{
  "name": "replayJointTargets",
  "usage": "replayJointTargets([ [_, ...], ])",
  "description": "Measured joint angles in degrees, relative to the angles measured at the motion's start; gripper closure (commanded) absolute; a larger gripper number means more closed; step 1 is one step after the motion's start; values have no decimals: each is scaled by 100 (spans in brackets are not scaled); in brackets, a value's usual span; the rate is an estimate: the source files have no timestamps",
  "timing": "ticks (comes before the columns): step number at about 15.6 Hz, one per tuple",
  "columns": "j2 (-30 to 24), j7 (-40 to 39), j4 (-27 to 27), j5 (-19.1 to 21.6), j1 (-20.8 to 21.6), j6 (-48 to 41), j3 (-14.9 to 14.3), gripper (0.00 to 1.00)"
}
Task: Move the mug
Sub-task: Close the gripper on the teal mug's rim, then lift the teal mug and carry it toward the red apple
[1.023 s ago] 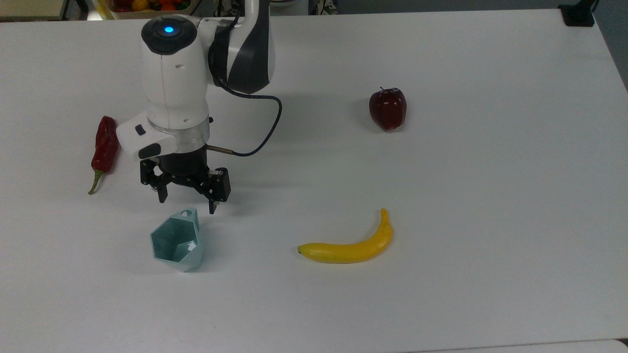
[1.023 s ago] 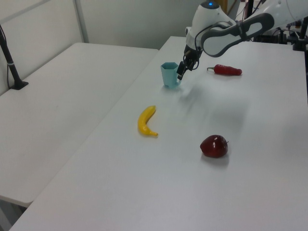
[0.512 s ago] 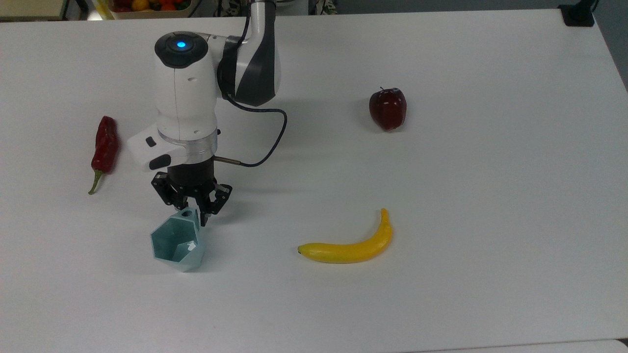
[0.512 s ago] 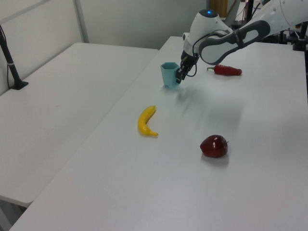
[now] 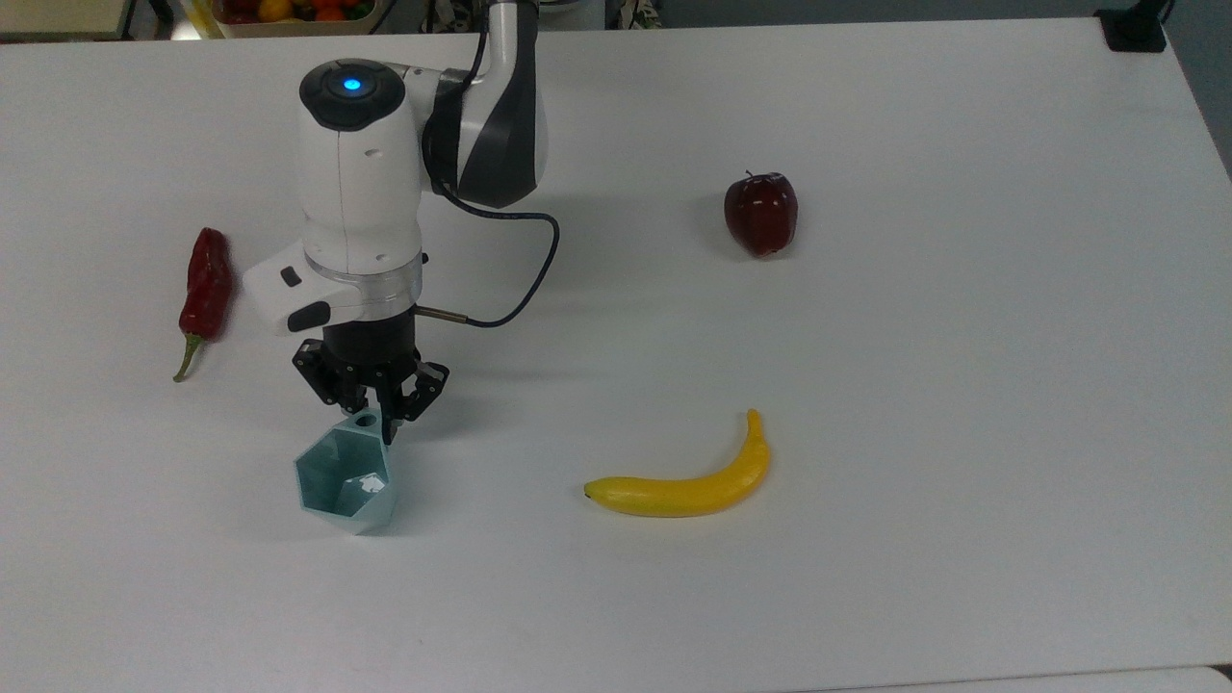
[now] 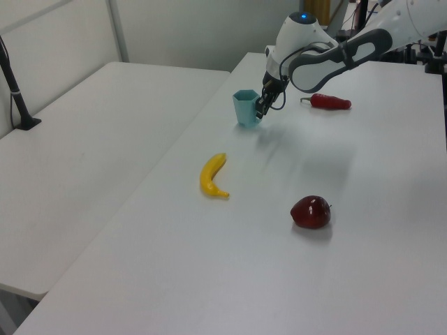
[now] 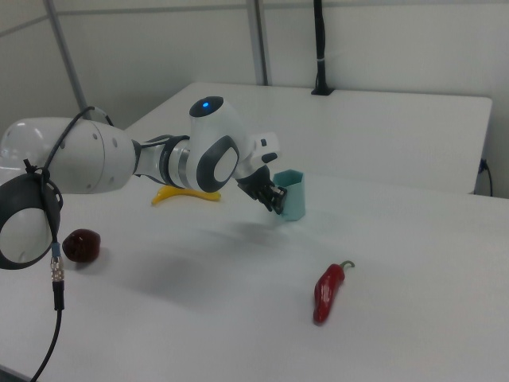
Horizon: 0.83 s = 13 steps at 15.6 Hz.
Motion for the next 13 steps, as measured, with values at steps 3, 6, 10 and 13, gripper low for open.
replayJointTargets([
  [3, -52, 0, 36, -100, 0, 0, 0, 99],
  [6, -394, 0, -147, -137, 9, -1, 0, 99],
  [10, -1407, -1, -1191, -175, 86, -15, 35, 99],
  [13, -2316, -1, -2267, -178, 326, -31, 58, 98],
])
